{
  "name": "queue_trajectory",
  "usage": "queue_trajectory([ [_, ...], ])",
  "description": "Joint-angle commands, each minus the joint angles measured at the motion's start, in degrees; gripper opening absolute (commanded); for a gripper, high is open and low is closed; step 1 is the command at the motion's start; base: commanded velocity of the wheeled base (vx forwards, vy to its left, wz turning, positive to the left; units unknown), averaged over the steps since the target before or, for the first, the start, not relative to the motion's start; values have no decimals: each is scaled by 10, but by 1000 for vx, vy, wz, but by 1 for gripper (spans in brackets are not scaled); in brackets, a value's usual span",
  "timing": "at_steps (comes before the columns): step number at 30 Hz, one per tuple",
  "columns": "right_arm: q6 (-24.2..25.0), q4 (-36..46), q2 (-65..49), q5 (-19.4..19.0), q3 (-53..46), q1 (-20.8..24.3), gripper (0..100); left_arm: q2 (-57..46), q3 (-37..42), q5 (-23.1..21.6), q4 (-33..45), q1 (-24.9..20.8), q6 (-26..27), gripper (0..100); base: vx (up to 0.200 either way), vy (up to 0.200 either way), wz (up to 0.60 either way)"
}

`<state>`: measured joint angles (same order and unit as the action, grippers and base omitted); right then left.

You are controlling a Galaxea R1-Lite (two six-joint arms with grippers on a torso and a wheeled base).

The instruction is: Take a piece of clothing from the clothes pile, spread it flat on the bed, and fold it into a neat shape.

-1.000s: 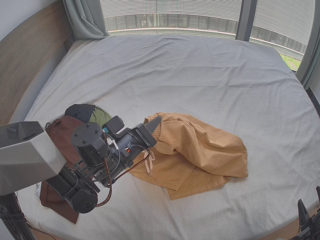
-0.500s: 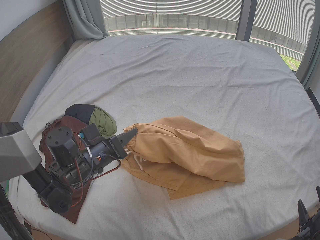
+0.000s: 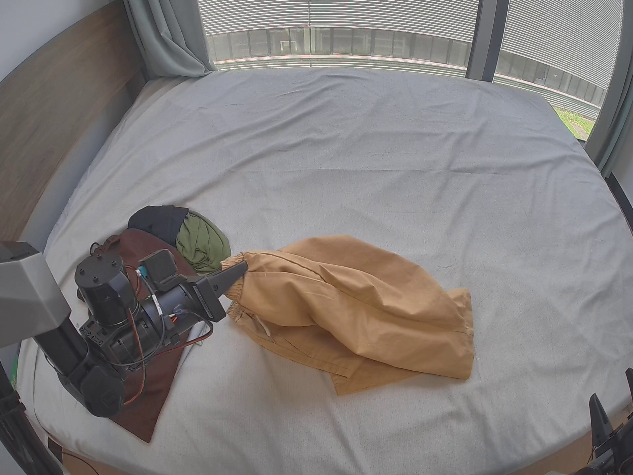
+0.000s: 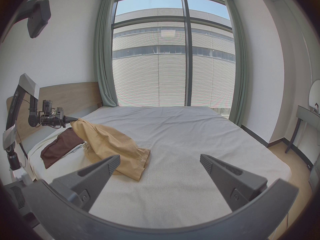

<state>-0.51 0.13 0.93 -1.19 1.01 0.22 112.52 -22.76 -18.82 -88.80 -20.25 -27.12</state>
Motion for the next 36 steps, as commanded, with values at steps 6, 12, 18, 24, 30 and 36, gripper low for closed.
queue_trajectory([
  [6, 0, 0, -9, 0, -9, 0, 100, 11, 24, 2, 0, 2, 6, 0, 0, 0, 0],
  [12, 0, 0, -9, 0, -9, 1, 100, 9, 26, 2, 0, 6, 6, 0, 0, 0, 0],
  [18, 2, -1, -9, 0, -9, 1, 100, 11, 26, 2, 0, 6, 6, 0, 0, 0, 0],
  [24, 6, -2, -9, 0, -9, 0, 100, 13, 27, 2, 0, 6, 5, 0, 0, 0, 0],
  [30, 1, -28, -9, -3, -3, -1, 100, 9, 29, 3, 0, 6, 6, 0, 0, 0, 0],
  [36, -2, -114, 80, -14, 88, -14, 100, 6, 31, 2, 0, 6, 6, 0, 0, 0, 0],
])
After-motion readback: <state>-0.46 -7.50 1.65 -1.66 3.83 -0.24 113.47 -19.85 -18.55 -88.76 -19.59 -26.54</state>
